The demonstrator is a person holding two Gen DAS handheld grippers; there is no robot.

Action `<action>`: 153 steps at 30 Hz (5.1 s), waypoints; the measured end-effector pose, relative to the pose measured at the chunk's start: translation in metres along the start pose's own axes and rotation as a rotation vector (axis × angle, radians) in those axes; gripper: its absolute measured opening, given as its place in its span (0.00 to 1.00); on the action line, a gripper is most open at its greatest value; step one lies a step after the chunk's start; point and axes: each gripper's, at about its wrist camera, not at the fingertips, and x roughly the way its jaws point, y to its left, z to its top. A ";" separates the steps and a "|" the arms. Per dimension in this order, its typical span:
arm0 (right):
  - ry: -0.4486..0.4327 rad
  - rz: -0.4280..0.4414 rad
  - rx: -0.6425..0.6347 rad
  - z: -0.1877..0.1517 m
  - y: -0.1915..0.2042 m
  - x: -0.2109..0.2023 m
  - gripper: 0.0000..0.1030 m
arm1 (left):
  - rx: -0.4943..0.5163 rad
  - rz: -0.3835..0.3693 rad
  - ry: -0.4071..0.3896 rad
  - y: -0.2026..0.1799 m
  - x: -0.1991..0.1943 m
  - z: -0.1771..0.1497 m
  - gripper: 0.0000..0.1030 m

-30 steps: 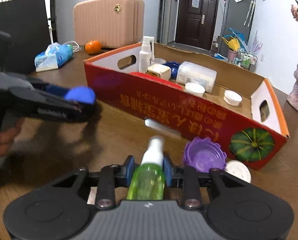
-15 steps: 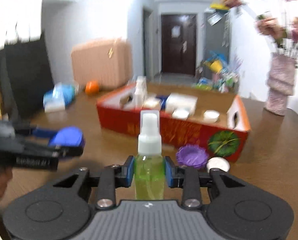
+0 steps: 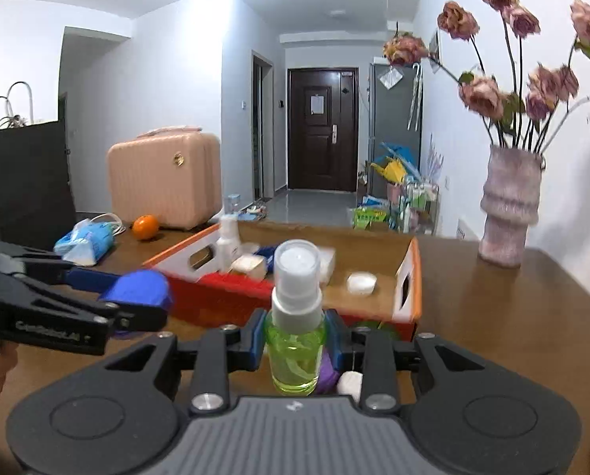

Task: Organize rigid objects
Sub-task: 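Place the blue lid into the box with the left tool while the right tool places the green bottle, then grasp the purple ribbed cap with the left tool while the right tool grasps a white round cap, then drop the purple cap into the box with the left tool while the right tool drops the white cap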

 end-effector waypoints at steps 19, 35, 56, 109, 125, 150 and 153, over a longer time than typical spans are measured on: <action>0.197 -0.083 -0.025 0.067 -0.111 0.257 0.30 | 0.015 -0.101 0.284 -0.004 0.229 0.084 0.71; 0.150 -0.112 -0.038 0.084 -0.105 0.214 0.30 | -0.018 -0.045 0.214 0.019 0.159 0.086 0.72; 0.113 0.030 0.089 -0.078 0.024 -0.062 0.76 | -0.096 0.253 0.047 0.009 -0.123 -0.112 0.99; 0.262 -0.016 0.041 -0.063 -0.040 0.078 0.36 | 0.071 0.037 0.057 -0.042 0.074 -0.046 0.69; 0.169 0.010 0.052 -0.067 -0.009 0.001 0.36 | -0.018 0.023 0.073 -0.037 0.007 -0.073 0.52; 0.124 -0.039 -0.105 0.029 -0.016 0.063 0.36 | -0.139 -0.058 0.130 0.054 0.099 0.066 0.52; 0.186 -0.045 -0.140 0.034 -0.026 0.105 0.36 | -0.151 -0.026 0.183 0.064 0.138 0.076 0.52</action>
